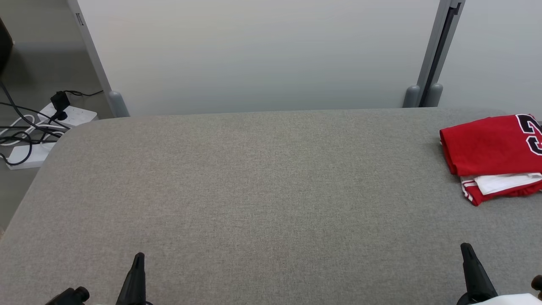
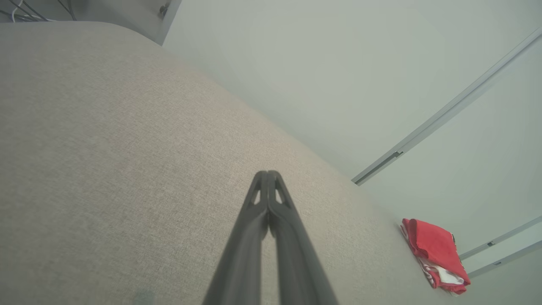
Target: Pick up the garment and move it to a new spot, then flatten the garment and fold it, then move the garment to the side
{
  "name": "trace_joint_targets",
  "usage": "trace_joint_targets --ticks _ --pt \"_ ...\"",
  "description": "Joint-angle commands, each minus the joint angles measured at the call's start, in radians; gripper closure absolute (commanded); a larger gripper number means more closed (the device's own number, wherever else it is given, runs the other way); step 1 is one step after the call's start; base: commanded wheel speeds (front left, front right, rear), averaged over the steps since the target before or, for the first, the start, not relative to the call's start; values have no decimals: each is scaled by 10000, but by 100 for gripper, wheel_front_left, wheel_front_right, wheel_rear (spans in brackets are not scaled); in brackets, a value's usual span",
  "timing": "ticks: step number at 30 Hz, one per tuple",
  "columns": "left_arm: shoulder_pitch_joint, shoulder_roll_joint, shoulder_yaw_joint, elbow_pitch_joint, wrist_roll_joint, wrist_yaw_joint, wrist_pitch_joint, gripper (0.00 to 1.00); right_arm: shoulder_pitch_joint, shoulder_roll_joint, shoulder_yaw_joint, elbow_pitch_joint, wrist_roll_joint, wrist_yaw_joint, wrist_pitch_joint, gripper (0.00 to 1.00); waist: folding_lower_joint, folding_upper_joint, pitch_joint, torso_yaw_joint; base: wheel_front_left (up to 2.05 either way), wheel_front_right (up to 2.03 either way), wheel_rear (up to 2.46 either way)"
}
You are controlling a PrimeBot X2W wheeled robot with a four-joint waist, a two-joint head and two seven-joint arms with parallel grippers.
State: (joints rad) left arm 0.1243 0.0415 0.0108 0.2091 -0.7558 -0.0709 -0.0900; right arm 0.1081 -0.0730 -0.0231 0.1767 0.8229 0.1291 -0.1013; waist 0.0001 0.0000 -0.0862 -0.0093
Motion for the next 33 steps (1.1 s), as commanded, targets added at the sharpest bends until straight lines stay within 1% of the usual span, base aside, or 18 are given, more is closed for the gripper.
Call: trace_joint_targets --ticks 1,6,33 --pt "-612 47 222 -196 -372 -128 44 100 -497 -126 32 -204 340 8 129 100 0 0 22 2 0 0 0" --pt "-763 51 293 -146 -1089 -169 219 100 -643 -101 -43 -126 1008 9 300 100 0 0 98 10 0 0 0" --pt "-1419 66 604 68 -4212 -349 982 100 -1277 12 -375 211 3910 12 1050 100 0 0 432 45 0 0 0"
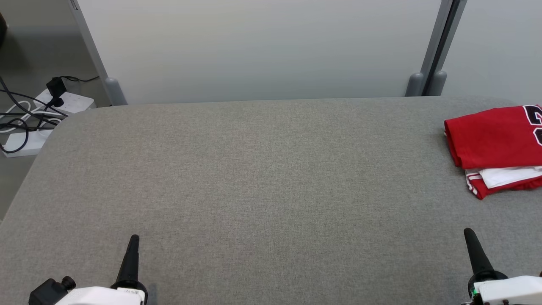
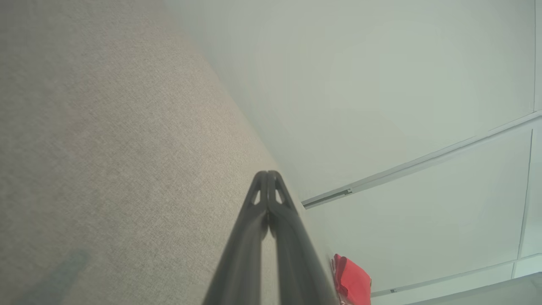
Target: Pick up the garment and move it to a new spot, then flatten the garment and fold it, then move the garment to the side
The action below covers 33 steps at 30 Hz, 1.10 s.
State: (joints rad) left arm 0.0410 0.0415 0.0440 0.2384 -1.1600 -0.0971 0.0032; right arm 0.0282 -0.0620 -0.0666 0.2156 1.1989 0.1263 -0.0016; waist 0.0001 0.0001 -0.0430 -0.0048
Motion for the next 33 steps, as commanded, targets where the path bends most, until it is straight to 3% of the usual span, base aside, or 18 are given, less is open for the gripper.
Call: trace_joint_targets --ticks 1,33 --pt "-611 67 284 -217 -290 -94 79 100 -503 -92 48 -165 261 41 82 100 -1 -1 13 2 0 0 0" --pt "-1394 85 654 39 -4018 -309 989 100 -1261 51 -360 238 3715 44 986 100 -1 -1 411 43 0 0 0"
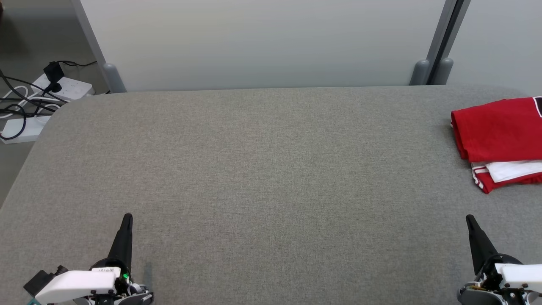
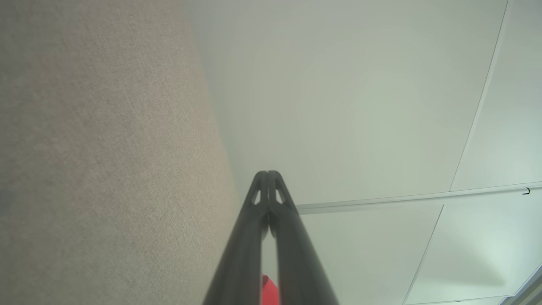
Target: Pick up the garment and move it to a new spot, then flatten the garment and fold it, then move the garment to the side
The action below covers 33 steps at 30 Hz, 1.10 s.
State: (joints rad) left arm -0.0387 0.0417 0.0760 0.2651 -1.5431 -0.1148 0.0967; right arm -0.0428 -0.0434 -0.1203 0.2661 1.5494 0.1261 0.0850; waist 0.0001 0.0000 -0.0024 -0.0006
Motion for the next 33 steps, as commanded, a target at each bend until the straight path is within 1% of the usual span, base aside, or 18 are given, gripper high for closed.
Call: trace_joint_targets --ticks 1,4,33 --pt "-622 83 346 -220 -307 -139 83 100 -575 -131 164 -253 321 46 149 100 -1 0 17 2 0 0 0" --pt "-695 85 380 -196 -653 -159 167 100 -645 -117 126 -216 641 46 233 100 -1 0 54 6 0 0 0" --pt "-694 85 379 -197 -654 -159 166 100 -648 -99 99 -215 619 46 254 100 -1 0 54 6 0 0 0"
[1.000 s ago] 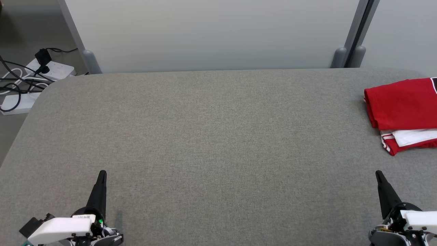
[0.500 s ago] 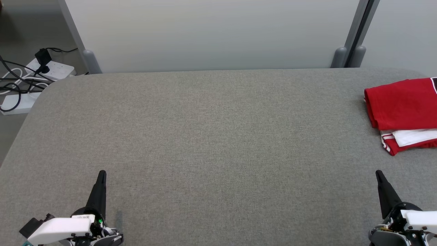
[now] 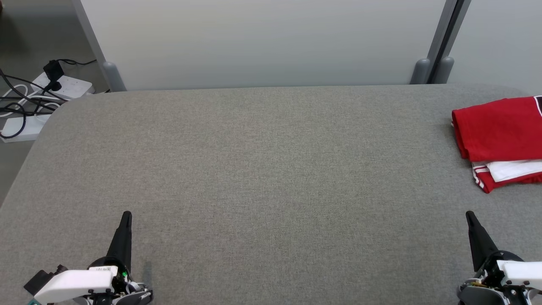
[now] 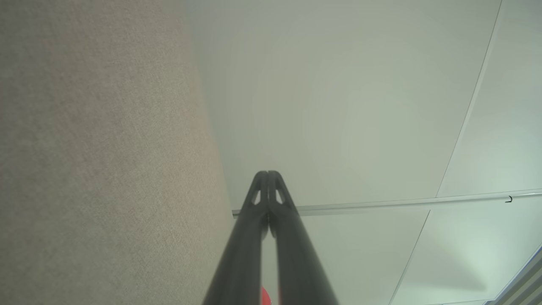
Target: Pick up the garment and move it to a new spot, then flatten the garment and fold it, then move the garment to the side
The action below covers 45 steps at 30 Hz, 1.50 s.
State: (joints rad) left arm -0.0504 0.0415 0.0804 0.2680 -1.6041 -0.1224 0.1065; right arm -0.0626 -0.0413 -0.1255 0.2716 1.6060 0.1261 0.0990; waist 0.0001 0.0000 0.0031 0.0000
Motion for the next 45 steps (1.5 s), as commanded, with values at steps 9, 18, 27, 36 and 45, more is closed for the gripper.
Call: trace_joint_targets --ticks 9,18,27,36,45 --pt "-577 87 335 -226 -45 -82 68 100 -451 -116 146 -270 49 46 119 100 -1 0 0 0 0 0 0" --pt "-577 87 334 -227 -45 -82 68 100 -451 -113 140 -270 45 46 123 100 -1 0 0 0 0 0 0" --pt "-577 87 334 -227 -45 -83 67 100 -452 -110 136 -270 41 46 127 100 -1 0 0 0 0 0 0" --pt "-577 87 334 -227 -45 -83 67 100 -452 -107 132 -269 38 46 130 100 -1 0 0 0 0 0 0" --pt "-577 87 333 -227 -45 -83 67 100 -452 -104 128 -269 35 46 133 100 -1 0 0 0 0 0 0"
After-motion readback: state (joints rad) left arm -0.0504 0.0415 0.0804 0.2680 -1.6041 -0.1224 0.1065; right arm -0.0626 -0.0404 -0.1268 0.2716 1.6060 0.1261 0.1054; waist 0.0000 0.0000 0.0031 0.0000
